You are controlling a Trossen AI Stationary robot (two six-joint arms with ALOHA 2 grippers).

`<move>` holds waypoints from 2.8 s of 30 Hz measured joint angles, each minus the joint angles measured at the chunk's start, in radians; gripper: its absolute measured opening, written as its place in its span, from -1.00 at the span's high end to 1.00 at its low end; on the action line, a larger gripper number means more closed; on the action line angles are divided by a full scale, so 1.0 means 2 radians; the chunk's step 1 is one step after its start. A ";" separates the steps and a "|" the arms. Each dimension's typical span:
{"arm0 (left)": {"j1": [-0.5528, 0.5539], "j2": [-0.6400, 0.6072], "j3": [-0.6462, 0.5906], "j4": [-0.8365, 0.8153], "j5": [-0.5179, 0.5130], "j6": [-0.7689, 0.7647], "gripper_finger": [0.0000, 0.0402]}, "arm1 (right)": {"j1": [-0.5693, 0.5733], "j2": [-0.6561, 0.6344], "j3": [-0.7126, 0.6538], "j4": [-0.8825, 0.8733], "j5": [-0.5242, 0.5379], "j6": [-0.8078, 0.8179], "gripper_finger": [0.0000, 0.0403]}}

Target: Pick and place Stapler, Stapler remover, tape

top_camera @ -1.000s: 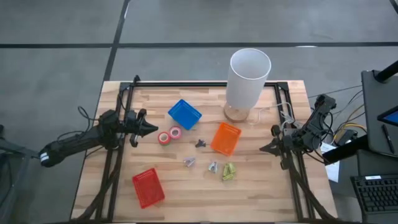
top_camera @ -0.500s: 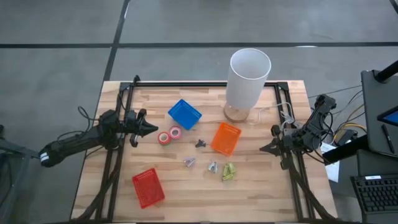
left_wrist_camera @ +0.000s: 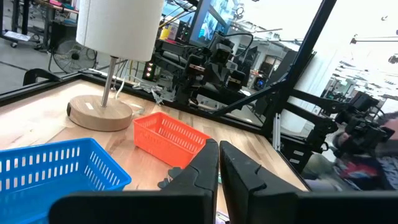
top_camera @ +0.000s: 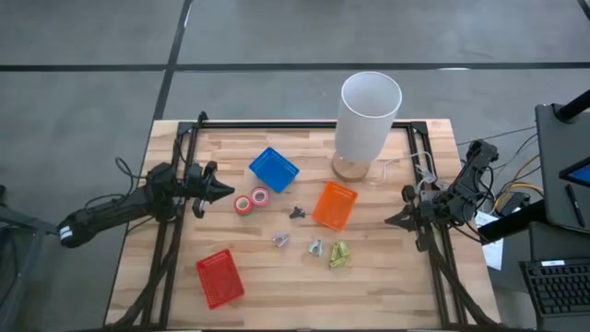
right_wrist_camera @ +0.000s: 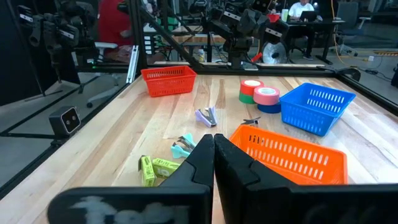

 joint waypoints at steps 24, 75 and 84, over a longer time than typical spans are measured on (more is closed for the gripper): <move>0.000 0.000 0.000 0.000 0.000 0.000 0.89 | 0.000 0.000 0.000 0.035 0.000 0.017 0.96; 0.000 0.000 0.000 0.000 0.000 0.000 0.90 | -0.244 0.659 0.274 0.368 -0.101 0.041 0.85; 0.000 0.000 0.000 0.000 0.000 0.000 0.91 | -0.307 0.767 0.446 0.120 -0.176 -0.013 0.08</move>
